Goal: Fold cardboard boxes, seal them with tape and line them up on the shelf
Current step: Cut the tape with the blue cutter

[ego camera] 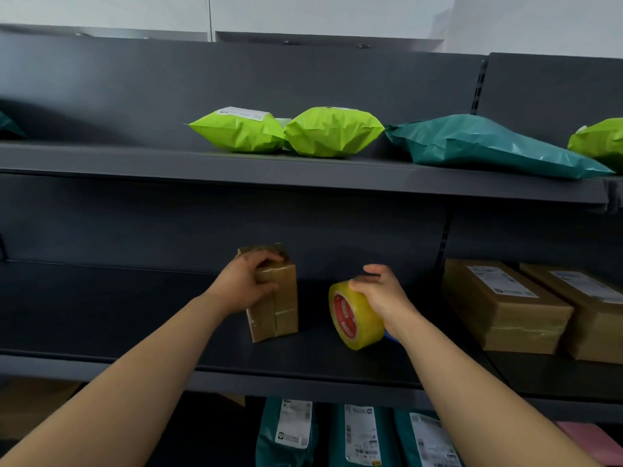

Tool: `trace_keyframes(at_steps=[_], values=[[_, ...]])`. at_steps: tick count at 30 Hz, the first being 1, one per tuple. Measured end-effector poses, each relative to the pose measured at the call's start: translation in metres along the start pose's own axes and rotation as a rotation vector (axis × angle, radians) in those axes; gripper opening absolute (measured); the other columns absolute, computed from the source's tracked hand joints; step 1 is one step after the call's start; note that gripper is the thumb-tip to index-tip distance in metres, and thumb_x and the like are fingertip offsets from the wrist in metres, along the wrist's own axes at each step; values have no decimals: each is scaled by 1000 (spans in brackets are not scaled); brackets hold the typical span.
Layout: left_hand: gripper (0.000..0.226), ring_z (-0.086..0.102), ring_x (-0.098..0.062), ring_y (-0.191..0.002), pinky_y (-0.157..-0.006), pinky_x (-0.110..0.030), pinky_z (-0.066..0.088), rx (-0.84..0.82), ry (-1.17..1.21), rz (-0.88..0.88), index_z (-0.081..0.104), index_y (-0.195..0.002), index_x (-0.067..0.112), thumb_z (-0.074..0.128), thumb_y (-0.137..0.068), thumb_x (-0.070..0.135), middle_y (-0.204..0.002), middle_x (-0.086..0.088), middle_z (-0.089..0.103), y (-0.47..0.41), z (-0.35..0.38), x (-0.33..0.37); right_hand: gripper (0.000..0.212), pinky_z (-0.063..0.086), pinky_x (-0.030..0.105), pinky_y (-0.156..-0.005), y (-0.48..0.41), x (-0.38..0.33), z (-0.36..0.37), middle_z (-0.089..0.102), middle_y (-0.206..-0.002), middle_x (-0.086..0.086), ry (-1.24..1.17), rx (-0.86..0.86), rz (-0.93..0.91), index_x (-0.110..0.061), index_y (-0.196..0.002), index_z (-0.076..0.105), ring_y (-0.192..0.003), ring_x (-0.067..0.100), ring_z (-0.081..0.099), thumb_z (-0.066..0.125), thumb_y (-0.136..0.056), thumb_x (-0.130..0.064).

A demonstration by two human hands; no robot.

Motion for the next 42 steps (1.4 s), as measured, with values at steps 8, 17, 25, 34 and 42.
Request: trace_keyframes(at_steps=[8, 17, 25, 34, 42], values=[[50, 55, -11, -99, -77, -33, 54, 202, -119, -82, 57, -101, 30, 72, -70, 65, -107, 12, 53, 0, -19, 0, 61, 51, 35, -83, -30, 10, 67, 53, -127, -4, 701, -41, -249, -37, -130, 36, -109, 21, 55, 66, -84, -11], [55, 42, -14, -129, -95, -35, 49, 95, -399, 39, 39, -145, 37, 48, -94, 54, -141, 10, 38, 0, -17, -14, 48, 49, 33, -96, -47, 31, 86, 59, -127, 2, 694, -148, -177, -24, -130, 52, -112, 20, 57, 61, -86, -8], [69, 36, -21, -135, -106, -44, 44, 119, 144, -52, 47, -142, 30, 55, -81, 63, -149, 7, 34, 13, -22, -48, 39, 41, 21, -92, -19, -31, 120, 57, -127, -13, -91, -293, -168, -32, -126, 62, -118, 8, 50, 66, -88, -41], [98, 41, -15, -134, -111, -40, 40, 84, 245, -85, 22, -154, 31, 78, -74, 42, -149, 7, 39, 17, -20, -59, 42, 36, 24, -103, -17, -30, 124, 54, -138, -5, 12, -299, -263, -32, -123, 65, -128, 11, 46, 73, -83, -36], [72, 42, -15, -136, -109, -38, 40, -128, 556, -224, 25, -150, 46, 64, -91, 33, -150, 11, 42, 51, 17, -70, 38, 45, 42, -104, -7, -23, 103, 56, -135, 3, -132, -269, -140, -19, -133, 56, -125, 20, 53, 58, -95, -16]])
Point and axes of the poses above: each hand's wrist, its own y-axis away from the middle knuckle, its own z-axis out of the palm, x = y × z, the point moved 3 cm from there along -y, towards the middle knuckle
